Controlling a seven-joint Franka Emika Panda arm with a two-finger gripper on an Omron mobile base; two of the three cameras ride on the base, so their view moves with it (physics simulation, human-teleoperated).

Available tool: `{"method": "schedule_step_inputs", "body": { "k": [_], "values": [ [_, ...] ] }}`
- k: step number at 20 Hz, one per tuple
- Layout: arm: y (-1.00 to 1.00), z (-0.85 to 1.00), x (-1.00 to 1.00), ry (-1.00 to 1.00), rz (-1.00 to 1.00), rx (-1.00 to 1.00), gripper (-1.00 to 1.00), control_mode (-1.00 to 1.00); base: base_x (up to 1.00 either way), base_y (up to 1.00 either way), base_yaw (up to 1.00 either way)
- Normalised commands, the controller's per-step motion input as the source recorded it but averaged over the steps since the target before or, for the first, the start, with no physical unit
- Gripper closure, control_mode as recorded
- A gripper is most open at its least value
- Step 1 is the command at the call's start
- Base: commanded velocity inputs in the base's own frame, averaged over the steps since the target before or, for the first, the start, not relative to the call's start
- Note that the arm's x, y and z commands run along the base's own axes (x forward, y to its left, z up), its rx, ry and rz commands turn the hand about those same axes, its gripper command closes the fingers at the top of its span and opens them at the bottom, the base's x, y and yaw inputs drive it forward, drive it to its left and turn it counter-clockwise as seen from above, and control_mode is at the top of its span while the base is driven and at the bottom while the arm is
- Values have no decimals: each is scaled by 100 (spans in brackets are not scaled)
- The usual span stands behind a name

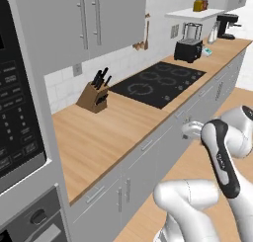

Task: Take a straw from the drawer in front and place it inside the glass cup on the dining counter.

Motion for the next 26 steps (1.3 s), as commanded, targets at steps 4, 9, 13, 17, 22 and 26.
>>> {"method": "schedule_step_inputs", "body": {
  "k": [4,9,13,17,22,26],
  "values": [
    [-14,-7,76,8,0,14,-100,-100,0,0,0],
    [0,-43,60,9,-1,2,-100,-100,0,0,0],
    [3,-67,48,4,-8,0,-100,-100,0,0,0],
    [0,-73,34,1,-10,0,-100,-100,0,0,0],
    [4,-68,38,-8,-10,4,-100,-100,0,0,0],
    [15,-51,43,-15,-8,11,-100,-100,0,0,0]
  ]
}}
